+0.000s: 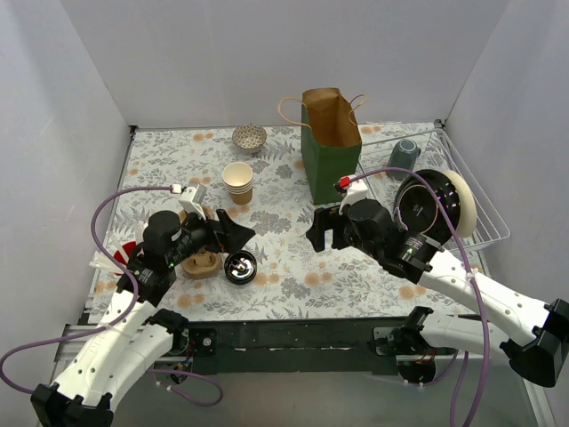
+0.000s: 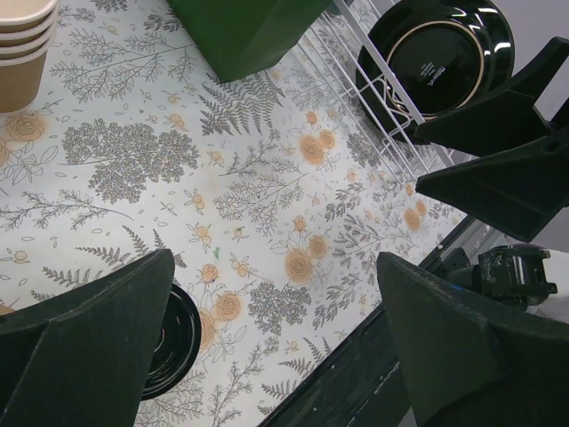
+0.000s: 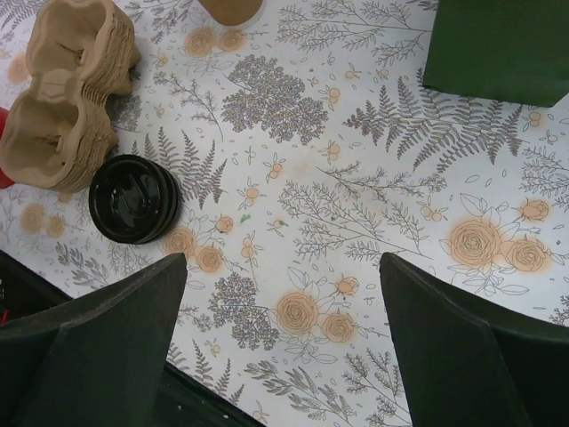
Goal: Pack the takeout coffee
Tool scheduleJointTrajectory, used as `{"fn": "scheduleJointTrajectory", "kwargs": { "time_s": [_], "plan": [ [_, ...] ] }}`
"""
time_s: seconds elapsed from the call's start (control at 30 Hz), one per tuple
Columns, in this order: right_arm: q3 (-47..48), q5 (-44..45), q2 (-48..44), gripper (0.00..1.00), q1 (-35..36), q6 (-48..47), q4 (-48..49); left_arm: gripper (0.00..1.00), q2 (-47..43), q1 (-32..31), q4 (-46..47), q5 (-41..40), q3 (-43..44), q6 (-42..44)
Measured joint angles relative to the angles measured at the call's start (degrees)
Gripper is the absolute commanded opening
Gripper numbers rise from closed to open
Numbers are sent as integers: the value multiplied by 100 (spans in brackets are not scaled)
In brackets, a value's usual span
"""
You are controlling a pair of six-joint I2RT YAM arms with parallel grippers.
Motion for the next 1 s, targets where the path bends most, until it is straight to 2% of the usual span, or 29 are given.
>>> {"fn": "scheduleJointTrajectory", "kwargs": {
  "time_s": [0.33,0.57,0.67,0.7,0.77,0.87,1.0],
  "plan": [
    [0,-44,-103,98,0,-13,0,98,238,0,-4,-195,254,70],
    [-11,-269,-428,90,0,-269,-2,98,1174,0,4,-584,1720,695],
    [-39,-485,-595,86,0,-485,-7,91,1703,-2,55,-870,2382,1097],
    [-46,-570,-643,84,0,-570,-7,80,1928,0,63,-1005,2614,1257],
    [-90,-678,-739,80,0,-699,7,70,2396,0,50,-1257,2968,1537],
    [-271,-807,-914,73,0,-894,2,64,3141,2,-22,-1534,3401,1880],
    [-485,-925,-1150,70,0,-1102,-11,59,4172,0,-214,-1902,3783,2199]
  ]
}}
